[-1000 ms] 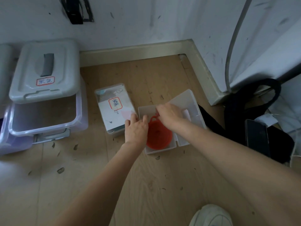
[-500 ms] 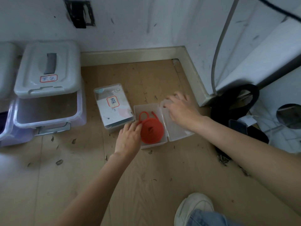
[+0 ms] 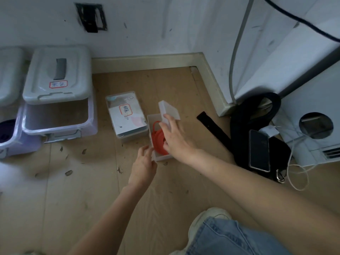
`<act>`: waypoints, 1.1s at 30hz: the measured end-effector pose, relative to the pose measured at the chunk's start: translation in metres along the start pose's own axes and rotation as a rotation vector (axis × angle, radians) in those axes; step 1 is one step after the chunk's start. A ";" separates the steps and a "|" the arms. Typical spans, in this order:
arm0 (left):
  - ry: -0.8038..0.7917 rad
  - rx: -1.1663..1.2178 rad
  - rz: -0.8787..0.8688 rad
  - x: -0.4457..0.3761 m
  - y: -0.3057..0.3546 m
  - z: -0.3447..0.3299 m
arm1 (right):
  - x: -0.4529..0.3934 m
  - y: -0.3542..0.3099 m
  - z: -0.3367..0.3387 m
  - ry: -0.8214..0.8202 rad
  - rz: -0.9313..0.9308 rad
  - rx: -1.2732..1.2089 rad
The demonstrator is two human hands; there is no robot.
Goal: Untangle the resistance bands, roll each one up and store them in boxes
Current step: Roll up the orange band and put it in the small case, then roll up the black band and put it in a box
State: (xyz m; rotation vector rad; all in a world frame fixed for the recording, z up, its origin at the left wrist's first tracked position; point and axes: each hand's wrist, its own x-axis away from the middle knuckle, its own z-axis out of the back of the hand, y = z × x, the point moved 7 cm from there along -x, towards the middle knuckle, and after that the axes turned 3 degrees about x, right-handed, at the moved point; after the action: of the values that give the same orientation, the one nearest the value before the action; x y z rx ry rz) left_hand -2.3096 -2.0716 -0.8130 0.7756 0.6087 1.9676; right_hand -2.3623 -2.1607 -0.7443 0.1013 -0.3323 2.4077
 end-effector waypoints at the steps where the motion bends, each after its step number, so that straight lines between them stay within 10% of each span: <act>1: 0.008 -0.005 0.025 0.003 -0.005 0.002 | -0.003 -0.005 -0.004 0.008 0.010 0.073; 18: -0.274 -0.262 -0.012 0.004 0.030 -0.027 | 0.009 0.056 0.024 -0.132 -0.169 0.531; 24: -0.012 -0.183 -0.005 0.042 0.002 0.064 | -0.005 -0.054 0.004 -0.140 -0.098 0.289; 33: 0.305 -0.287 0.530 0.194 -0.245 0.204 | -0.024 -0.340 -0.114 -0.386 0.263 -0.032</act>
State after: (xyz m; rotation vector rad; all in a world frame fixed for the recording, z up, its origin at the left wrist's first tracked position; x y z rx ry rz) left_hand -2.0992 -1.7649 -0.7862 0.4885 0.2934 2.6210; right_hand -2.1200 -1.8988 -0.7867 0.5423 -0.5921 2.6343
